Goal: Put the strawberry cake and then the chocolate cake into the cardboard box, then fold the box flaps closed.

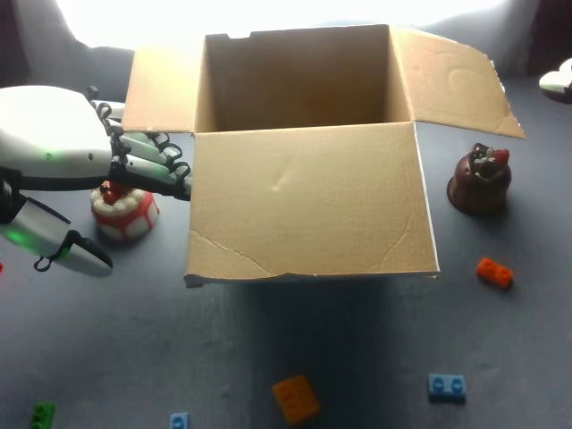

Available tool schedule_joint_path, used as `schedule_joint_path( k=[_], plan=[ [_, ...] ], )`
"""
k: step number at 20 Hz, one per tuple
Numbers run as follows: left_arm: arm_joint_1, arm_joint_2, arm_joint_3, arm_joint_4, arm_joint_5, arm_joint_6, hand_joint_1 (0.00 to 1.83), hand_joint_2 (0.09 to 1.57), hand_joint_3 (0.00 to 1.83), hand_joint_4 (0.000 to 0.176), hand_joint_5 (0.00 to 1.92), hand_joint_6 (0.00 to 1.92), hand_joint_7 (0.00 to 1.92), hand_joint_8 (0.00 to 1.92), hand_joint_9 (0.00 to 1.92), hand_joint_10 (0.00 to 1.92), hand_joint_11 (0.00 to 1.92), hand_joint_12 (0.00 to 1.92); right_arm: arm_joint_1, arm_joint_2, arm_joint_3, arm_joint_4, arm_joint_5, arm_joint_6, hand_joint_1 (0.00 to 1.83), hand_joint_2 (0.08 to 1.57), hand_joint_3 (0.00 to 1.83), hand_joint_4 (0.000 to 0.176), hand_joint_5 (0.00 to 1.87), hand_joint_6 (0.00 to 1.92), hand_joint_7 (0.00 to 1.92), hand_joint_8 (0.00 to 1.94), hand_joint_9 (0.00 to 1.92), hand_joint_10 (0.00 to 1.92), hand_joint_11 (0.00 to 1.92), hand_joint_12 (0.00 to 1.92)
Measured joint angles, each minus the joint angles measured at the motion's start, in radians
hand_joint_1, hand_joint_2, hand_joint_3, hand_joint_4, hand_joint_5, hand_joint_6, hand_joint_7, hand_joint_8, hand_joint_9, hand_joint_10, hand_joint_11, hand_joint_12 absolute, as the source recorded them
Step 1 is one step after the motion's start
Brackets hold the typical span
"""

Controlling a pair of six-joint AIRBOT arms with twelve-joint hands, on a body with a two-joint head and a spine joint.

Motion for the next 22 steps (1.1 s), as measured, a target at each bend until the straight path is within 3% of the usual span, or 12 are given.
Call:
schedule_joint_path(
  k=[3, 4, 5, 6, 7, 8, 10, 14, 19, 22],
  plan=[
    [0.007, -0.030, 0.033, -0.002, 0.023, -0.007, 0.56, 1.08, 0.00, 0.068, 0.25, 0.00, 0.29, 0.00, 0.33, 0.00, 0.00, 0.87, 0.000, 0.000, 0.000, 0.000, 0.001, 0.000, 0.30, 1.14, 0.00, 0.000, 0.17, 0.00, 0.19, 0.00, 0.23, 0.06, 0.00, 0.97],
    [0.008, -0.039, 0.043, -0.003, 0.027, -0.008, 0.69, 1.02, 0.00, 0.059, 0.18, 0.00, 0.23, 0.00, 0.26, 0.00, 0.00, 0.75, 0.000, 0.000, 0.000, 0.000, 0.002, 0.000, 0.39, 1.07, 0.00, 0.000, 0.17, 0.00, 0.17, 0.00, 0.21, 0.05, 0.00, 0.86],
    [0.012, -0.052, 0.058, -0.009, 0.034, -0.010, 0.71, 1.00, 0.00, 0.058, 0.16, 0.00, 0.22, 0.00, 0.25, 0.00, 0.00, 0.72, 0.000, 0.000, 0.000, 0.000, 0.001, 0.000, 0.41, 1.05, 0.00, 0.000, 0.17, 0.00, 0.17, 0.00, 0.21, 0.04, 0.00, 0.82],
    [0.019, -0.064, 0.074, -0.015, 0.042, -0.012, 0.93, 0.96, 0.00, 0.057, 0.18, 0.01, 0.22, 0.00, 0.23, 0.00, 0.00, 0.67, 0.000, 0.000, 0.000, 0.000, 0.002, 0.000, 0.51, 1.03, 0.00, 0.000, 0.16, 0.00, 0.17, 0.00, 0.21, 0.04, 0.00, 0.80],
    [0.031, -0.080, 0.094, -0.018, 0.047, -0.018, 0.98, 0.95, 0.00, 0.056, 0.19, 0.01, 0.22, 0.00, 0.22, 0.00, 0.00, 0.65, 0.000, 0.000, 0.000, 0.000, 0.002, 0.000, 0.53, 1.03, 0.00, 0.000, 0.16, 0.00, 0.17, 0.00, 0.21, 0.03, 0.00, 0.78],
    [0.043, -0.090, 0.111, -0.013, 0.051, -0.025, 0.98, 0.99, 0.00, 0.067, 0.17, 0.00, 0.19, 0.00, 0.20, 0.00, 0.00, 0.58, 0.000, 0.000, 0.000, 0.000, 0.001, 0.000, 0.57, 1.01, 0.00, 0.000, 0.15, 0.00, 0.17, 0.00, 0.22, 0.03, 0.00, 0.80],
    [0.056, -0.105, 0.149, -0.009, 0.062, -0.036, 1.00, 1.01, 0.00, 0.068, 0.15, 0.00, 0.17, 0.00, 0.18, 0.00, 0.00, 0.50, 0.000, 0.000, 0.000, 0.000, 0.001, 0.000, 0.59, 1.01, 0.00, 0.000, 0.16, 0.00, 0.16, 0.00, 0.21, 0.02, 0.00, 0.75],
    [0.059, -0.124, 0.195, -0.015, 0.078, -0.037, 1.07, 1.00, 0.00, 0.077, 0.17, 0.01, 0.20, 0.01, 0.19, 0.00, 0.00, 0.59, 0.000, 0.000, 0.000, 0.000, 0.002, 0.000, 0.58, 1.01, 0.00, 0.000, 0.15, 0.00, 0.16, 0.00, 0.21, 0.02, 0.00, 0.74],
    [0.059, -0.157, 0.223, -0.016, 0.079, -0.069, 1.10, 0.98, 0.00, 0.080, 0.16, 0.00, 0.20, 0.00, 0.18, 0.00, 0.00, 0.56, 0.000, 0.000, 0.000, 0.000, 0.001, 0.000, 0.60, 1.01, 0.00, 0.000, 0.14, 0.00, 0.14, 0.00, 0.19, 0.01, 0.00, 0.63],
    [0.059, -0.169, 0.235, -0.015, 0.083, -0.078, 1.12, 0.97, 0.00, 0.077, 0.16, 0.00, 0.19, 0.00, 0.18, 0.00, 0.00, 0.55, 0.000, 0.000, 0.000, 0.000, 0.002, 0.000, 0.61, 1.02, 0.00, 0.000, 0.13, 0.01, 0.14, 0.00, 0.19, 0.01, 0.00, 0.67]
  ],
)
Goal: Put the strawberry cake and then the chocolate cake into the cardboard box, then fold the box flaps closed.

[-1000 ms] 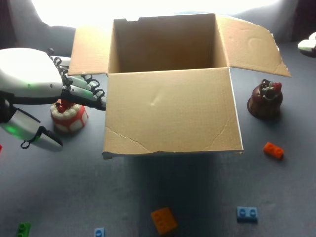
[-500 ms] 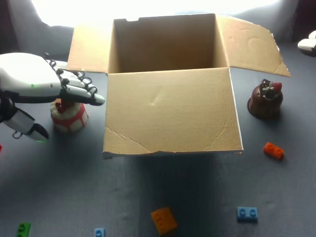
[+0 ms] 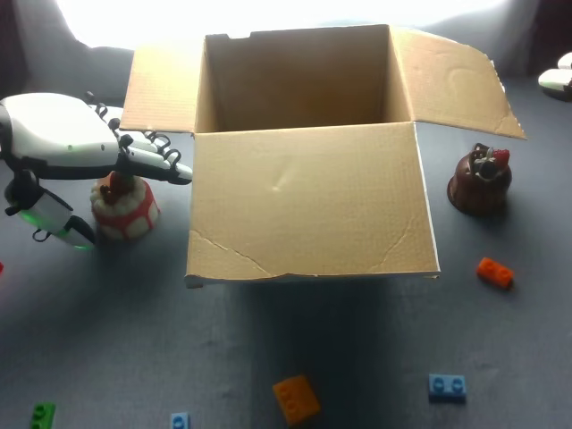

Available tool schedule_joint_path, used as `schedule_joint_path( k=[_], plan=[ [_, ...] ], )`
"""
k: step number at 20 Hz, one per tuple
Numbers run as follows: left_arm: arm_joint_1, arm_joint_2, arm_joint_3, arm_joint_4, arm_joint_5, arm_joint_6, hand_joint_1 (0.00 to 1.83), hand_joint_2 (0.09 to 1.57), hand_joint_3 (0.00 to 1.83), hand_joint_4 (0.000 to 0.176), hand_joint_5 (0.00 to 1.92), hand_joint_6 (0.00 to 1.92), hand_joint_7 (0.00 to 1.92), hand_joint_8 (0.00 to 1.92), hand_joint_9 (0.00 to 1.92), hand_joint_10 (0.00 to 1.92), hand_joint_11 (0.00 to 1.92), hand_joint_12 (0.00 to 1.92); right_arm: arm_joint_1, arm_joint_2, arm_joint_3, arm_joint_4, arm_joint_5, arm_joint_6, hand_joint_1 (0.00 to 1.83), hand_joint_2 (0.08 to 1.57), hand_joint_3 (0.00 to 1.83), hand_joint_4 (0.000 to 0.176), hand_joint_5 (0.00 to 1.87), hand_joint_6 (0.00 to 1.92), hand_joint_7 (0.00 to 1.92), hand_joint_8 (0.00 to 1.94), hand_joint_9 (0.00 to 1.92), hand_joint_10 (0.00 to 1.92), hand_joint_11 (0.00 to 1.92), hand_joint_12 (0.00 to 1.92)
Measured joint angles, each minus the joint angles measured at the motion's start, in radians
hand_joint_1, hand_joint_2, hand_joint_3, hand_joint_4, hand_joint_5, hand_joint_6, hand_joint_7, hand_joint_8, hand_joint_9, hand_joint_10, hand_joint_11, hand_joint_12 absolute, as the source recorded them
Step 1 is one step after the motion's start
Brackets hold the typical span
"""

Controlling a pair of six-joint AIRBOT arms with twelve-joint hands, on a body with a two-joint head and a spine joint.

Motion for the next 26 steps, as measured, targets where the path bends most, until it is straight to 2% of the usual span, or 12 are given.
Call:
schedule_joint_path(
  k=[2, 3, 6, 9, 13, 15, 19, 21, 23, 24, 26],
  plan=[
    [0.002, -0.011, 0.010, 0.013, 0.002, -0.015, 1.13, 0.97, 0.00, 0.076, 0.15, 0.00, 0.19, 0.00, 0.18, 0.00, 0.00, 0.57, 0.000, 0.000, 0.000, 0.000, 0.000, 0.000, 0.60, 1.03, 0.00, 0.000, 0.13, 0.00, 0.14, 0.00, 0.19, 0.01, 0.00, 0.70],
    [0.006, -0.019, 0.014, 0.021, 0.009, -0.021, 1.13, 0.97, 0.00, 0.080, 0.15, 0.00, 0.18, 0.00, 0.18, 0.00, 0.00, 0.57, 0.000, 0.000, 0.000, 0.000, 0.000, 0.000, 0.65, 1.04, 0.01, 0.000, 0.14, 0.01, 0.13, 0.00, 0.18, 0.00, 0.00, 0.62],
    [0.015, -0.029, 0.014, 0.035, 0.008, -0.031, 1.18, 0.97, 0.00, 0.073, 0.13, 0.00, 0.16, 0.00, 0.17, 0.00, 0.00, 0.55, 0.000, 0.000, 0.000, 0.000, 0.001, 0.000, 0.61, 1.05, 0.01, 0.000, 0.15, 0.01, 0.14, 0.00, 0.19, 0.00, 0.00, 0.60],
    [0.018, -0.034, 0.023, 0.030, 0.018, -0.029, 1.24, 0.95, 0.00, 0.066, 0.16, 0.01, 0.18, 0.01, 0.17, 0.00, 0.00, 0.54, 0.000, 0.000, 0.000, 0.000, 0.001, 0.000, 0.64, 1.05, 0.00, 0.000, 0.15, 0.01, 0.13, 0.00, 0.18, 0.00, 0.00, 0.57],
    [0.032, -0.039, 0.027, 0.027, 0.023, -0.030, 1.23, 0.94, 0.00, 0.067, 0.16, 0.01, 0.19, 0.01, 0.17, 0.00, 0.00, 0.53, 0.000, 0.000, 0.000, 0.000, 0.001, 0.000, 0.69, 1.03, 0.00, 0.000, 0.15, 0.00, 0.15, 0.00, 0.20, 0.01, 0.00, 0.63],
    [0.034, -0.043, 0.033, 0.030, 0.033, -0.029, 1.23, 0.95, 0.00, 0.067, 0.17, 0.01, 0.19, 0.00, 0.18, 0.00, 0.00, 0.58, 0.000, 0.000, 0.000, 0.000, 0.001, 0.000, 0.66, 1.02, 0.00, 0.000, 0.15, 0.00, 0.17, 0.01, 0.22, 0.01, 0.00, 0.72],
    [0.038, -0.043, 0.033, 0.026, 0.034, -0.029, 1.22, 0.95, 0.00, 0.062, 0.17, 0.00, 0.19, 0.00, 0.17, 0.00, 0.00, 0.55, 0.000, 0.000, 0.000, 0.000, 0.002, 0.000, 0.63, 1.04, 0.00, 0.000, 0.13, 0.00, 0.15, 0.00, 0.21, 0.01, 0.00, 0.68],
    [0.038, -0.043, 0.033, 0.026, 0.035, -0.028, 1.20, 0.95, 0.00, 0.066, 0.15, 0.00, 0.19, 0.00, 0.17, 0.00, 0.00, 0.56, 0.000, 0.000, 0.000, 0.000, 0.002, 0.000, 0.66, 1.05, 0.01, 0.000, 0.14, 0.00, 0.16, 0.00, 0.21, 0.01, 0.00, 0.72],
    [0.045, -0.044, 0.033, 0.021, 0.034, -0.024, 1.20, 0.95, 0.00, 0.066, 0.15, 0.00, 0.18, 0.00, 0.17, 0.00, 0.00, 0.57, 0.000, 0.000, 0.000, 0.000, 0.002, 0.000, 0.66, 1.06, 0.01, 0.000, 0.14, 0.00, 0.16, 0.00, 0.20, 0.00, 0.00, 0.69],
    [0.049, -0.044, 0.033, 0.022, 0.035, -0.024, 1.20, 0.97, 0.00, 0.063, 0.14, 0.00, 0.16, 0.00, 0.15, 0.00, 0.00, 0.49, 0.000, 0.000, 0.000, 0.000, 0.002, 0.000, 0.69, 1.06, 0.01, 0.000, 0.14, 0.00, 0.16, 0.00, 0.18, 0.00, 0.00, 0.61],
    [0.057, -0.044, 0.033, 0.024, 0.036, -0.025, 1.18, 0.97, 0.00, 0.067, 0.13, 0.00, 0.16, 0.00, 0.16, 0.00, 0.00, 0.51, 0.000, 0.000, 0.000, 0.000, 0.002, 0.000, 0.68, 1.08, 0.01, 0.000, 0.12, 0.00, 0.15, 0.00, 0.16, 0.00, 0.00, 0.49]
  ],
)
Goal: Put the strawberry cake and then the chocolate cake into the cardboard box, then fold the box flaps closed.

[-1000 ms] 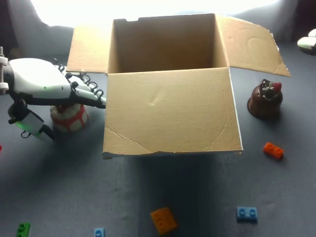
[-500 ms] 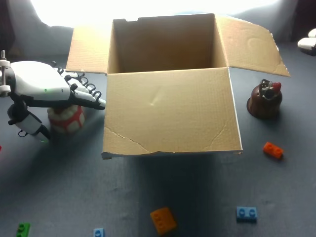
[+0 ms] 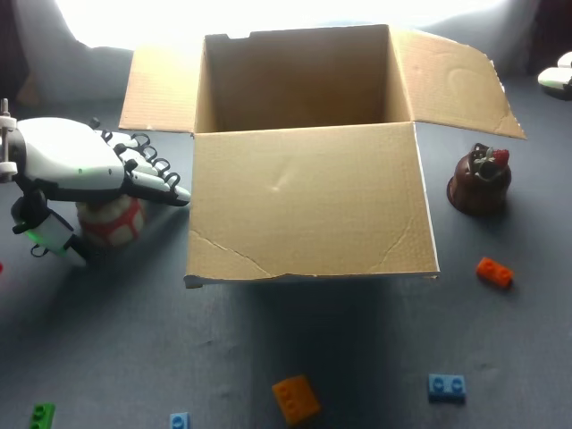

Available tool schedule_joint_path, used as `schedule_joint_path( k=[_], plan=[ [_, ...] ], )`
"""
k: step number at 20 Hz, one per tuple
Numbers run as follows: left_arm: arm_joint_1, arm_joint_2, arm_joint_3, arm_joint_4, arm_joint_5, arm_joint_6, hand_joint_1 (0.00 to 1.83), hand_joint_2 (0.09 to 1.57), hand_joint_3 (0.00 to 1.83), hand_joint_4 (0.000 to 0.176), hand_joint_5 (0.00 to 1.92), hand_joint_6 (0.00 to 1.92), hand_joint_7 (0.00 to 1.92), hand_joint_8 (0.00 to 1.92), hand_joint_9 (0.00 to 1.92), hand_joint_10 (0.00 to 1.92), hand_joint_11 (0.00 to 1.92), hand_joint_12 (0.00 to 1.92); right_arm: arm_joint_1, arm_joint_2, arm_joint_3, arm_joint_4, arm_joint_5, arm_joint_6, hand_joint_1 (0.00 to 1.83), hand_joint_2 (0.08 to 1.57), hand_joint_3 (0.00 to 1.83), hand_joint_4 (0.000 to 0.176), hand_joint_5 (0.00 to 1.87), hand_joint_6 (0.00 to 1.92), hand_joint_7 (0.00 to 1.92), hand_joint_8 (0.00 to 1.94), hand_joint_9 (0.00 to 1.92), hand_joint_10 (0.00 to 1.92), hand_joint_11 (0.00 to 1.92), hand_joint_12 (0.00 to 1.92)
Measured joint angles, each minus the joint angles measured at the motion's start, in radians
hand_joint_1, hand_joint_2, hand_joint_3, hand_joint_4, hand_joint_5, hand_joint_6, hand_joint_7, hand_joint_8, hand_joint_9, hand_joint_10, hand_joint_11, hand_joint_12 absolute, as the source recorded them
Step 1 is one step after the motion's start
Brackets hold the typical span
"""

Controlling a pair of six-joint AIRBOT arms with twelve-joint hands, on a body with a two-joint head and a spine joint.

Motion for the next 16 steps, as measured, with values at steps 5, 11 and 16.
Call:
schedule_joint_path(
  k=[5, 11, 16],
  plan=[
    [0.001, 0.000, -0.001, 0.008, 0.003, 0.000, 1.20, 0.97, 0.00, 0.063, 0.15, 0.01, 0.18, 0.00, 0.18, 0.01, 0.00, 0.55, 0.000, 0.000, 0.000, 0.000, 0.000, 0.000, 0.65, 1.08, 0.00, 0.000, 0.13, 0.00, 0.13, 0.00, 0.14, 0.00, 0.00, 0.58],
    [0.001, 0.000, -0.001, 0.007, 0.003, 0.001, 1.22, 0.97, 0.00, 0.081, 0.21, 0.01, 0.26, 0.01, 0.29, 0.02, 0.00, 0.86, 0.000, 0.000, 0.000, 0.000, 0.000, 0.000, 0.66, 1.06, 0.00, 0.000, 0.12, 0.00, 0.13, 0.00, 0.14, 0.01, 0.00, 0.60],
    [0.001, 0.000, -0.001, 0.006, 0.003, 0.003, 1.22, 0.97, 0.00, 0.082, 0.22, 0.01, 0.26, 0.00, 0.30, 0.02, 0.00, 0.87, 0.000, 0.000, 0.000, 0.000, 0.000, 0.000, 0.66, 1.06, 0.00, 0.000, 0.12, 0.00, 0.13, 0.00, 0.14, 0.01, 0.00, 0.61]
  ],
)
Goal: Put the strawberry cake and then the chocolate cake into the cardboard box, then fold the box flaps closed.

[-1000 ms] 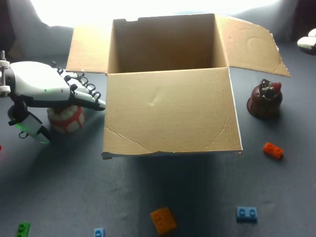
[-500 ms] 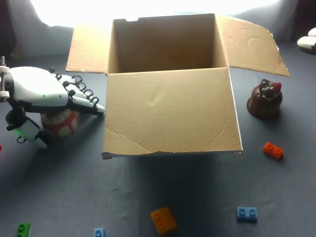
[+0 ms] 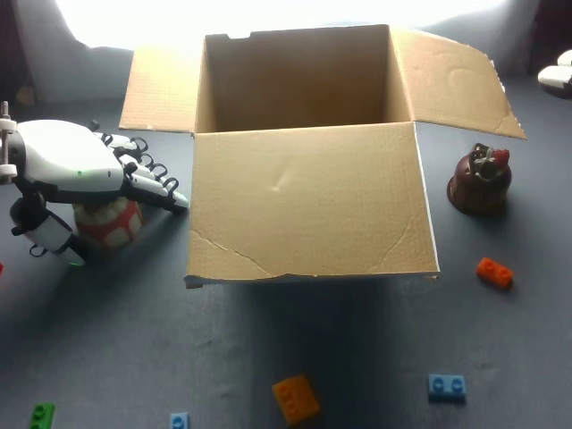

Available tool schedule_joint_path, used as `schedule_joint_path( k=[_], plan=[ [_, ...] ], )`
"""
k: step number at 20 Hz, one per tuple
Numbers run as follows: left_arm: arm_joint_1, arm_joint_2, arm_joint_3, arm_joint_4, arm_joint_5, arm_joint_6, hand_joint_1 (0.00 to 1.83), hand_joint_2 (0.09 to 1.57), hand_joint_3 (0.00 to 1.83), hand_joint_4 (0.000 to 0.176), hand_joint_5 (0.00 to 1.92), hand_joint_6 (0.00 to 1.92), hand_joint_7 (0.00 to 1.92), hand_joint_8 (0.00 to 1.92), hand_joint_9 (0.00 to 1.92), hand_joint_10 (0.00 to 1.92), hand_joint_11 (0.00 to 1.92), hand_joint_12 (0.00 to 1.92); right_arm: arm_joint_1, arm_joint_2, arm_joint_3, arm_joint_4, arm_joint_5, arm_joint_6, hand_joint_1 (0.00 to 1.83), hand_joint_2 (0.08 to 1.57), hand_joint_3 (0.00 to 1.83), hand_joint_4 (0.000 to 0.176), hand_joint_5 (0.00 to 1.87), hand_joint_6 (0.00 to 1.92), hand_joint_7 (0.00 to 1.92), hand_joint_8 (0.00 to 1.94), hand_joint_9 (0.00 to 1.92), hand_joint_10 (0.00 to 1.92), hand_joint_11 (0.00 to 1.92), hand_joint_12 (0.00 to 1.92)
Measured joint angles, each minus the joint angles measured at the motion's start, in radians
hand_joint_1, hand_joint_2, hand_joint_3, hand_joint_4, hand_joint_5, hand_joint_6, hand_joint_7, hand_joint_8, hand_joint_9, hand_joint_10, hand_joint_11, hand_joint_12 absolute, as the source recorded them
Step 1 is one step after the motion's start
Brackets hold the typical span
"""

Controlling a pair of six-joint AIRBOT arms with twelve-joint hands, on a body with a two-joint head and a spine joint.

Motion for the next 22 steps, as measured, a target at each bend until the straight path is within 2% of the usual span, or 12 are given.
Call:
schedule_joint_path(
  k=[5, 6, 7, 22],
  plan=[
    [0.000, 0.000, 0.000, 0.000, 0.000, 0.000, 1.22, 0.97, 0.00, 0.082, 0.22, 0.01, 0.26, 0.00, 0.30, 0.02, 0.00, 0.87, 0.000, 0.000, 0.000, 0.000, 0.000, 0.000, 0.66, 1.06, 0.00, 0.000, 0.12, 0.00, 0.13, 0.00, 0.14, 0.01, 0.00, 0.61],
    [0.000, 0.000, 0.000, 0.000, 0.000, 0.000, 1.25, 0.96, 0.00, 0.092, 0.30, 0.02, 0.36, 0.01, 0.43, 0.05, 0.01, 1.09, 0.000, 0.000, 0.000, 0.000, 0.000, 0.000, 0.65, 1.07, 0.00, 0.000, 0.12, 0.00, 0.14, 0.01, 0.15, 0.02, 0.00, 0.61],
    [0.000, 0.000, 0.000, -0.005, 0.000, 0.001, 1.26, 0.96, 0.00, 0.094, 0.33, 0.02, 0.39, 0.01, 0.47, 0.05, 0.00, 1.20, 0.000, 0.000, 0.000, 0.000, 0.000, 0.000, 0.65, 1.07, 0.00, 0.000, 0.12, 0.00, 0.14, 0.01, 0.16, 0.02, 0.00, 0.62],
    [-0.013, -0.001, 0.000, -0.007, -0.002, 0.000, 1.26, 0.96, 0.00, 0.095, 0.33, 0.01, 0.39, 0.00, 0.48, 0.04, 0.00, 1.21, 0.000, 0.000, -0.002, 0.000, 0.003, 0.000, 0.65, 1.07, 0.00, 0.000, 0.12, 0.00, 0.14, 0.00, 0.16, 0.02, 0.00, 0.63]
  ],
)
